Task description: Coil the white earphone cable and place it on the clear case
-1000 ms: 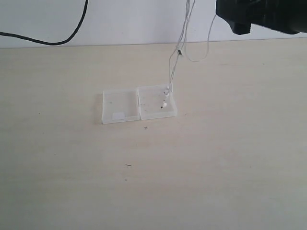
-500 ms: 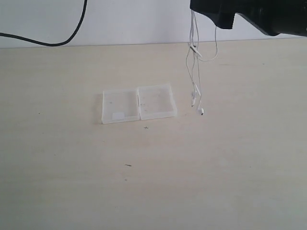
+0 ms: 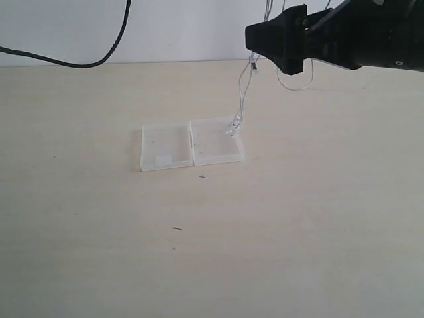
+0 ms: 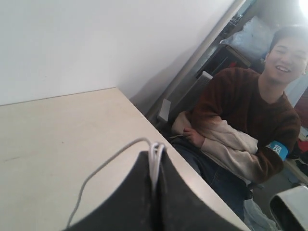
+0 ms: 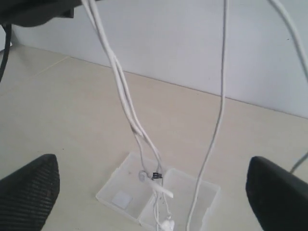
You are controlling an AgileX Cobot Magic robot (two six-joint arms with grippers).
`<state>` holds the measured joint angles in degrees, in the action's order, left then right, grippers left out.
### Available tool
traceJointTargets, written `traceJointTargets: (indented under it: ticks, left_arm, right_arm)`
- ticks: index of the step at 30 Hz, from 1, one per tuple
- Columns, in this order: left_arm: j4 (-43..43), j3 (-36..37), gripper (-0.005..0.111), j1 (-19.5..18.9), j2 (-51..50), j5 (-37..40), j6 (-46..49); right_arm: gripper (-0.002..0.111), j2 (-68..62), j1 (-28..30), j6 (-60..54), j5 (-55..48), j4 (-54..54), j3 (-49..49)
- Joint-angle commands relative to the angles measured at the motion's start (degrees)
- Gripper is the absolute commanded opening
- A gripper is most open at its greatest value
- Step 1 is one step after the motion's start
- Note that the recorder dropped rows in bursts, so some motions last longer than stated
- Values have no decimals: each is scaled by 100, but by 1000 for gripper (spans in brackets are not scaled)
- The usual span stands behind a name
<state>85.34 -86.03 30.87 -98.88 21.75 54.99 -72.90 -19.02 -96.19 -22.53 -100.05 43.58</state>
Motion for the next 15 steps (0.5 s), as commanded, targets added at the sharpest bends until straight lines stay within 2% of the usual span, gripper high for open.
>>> traceJointTargets:
  ticks: [1, 10, 15]
  left_arm:
    - [81, -58, 0, 32, 35, -69, -2]
    - [92, -58, 0, 54, 35, -69, -2]
    - [94, -58, 0, 53, 35, -85, -2]
  right_arm:
    - [105, 1, 4, -139, 322, 11, -26]
    - [105, 1, 4, -73, 1080, 11, -26]
    - [105, 1, 4, 642, 1302, 11, -26]
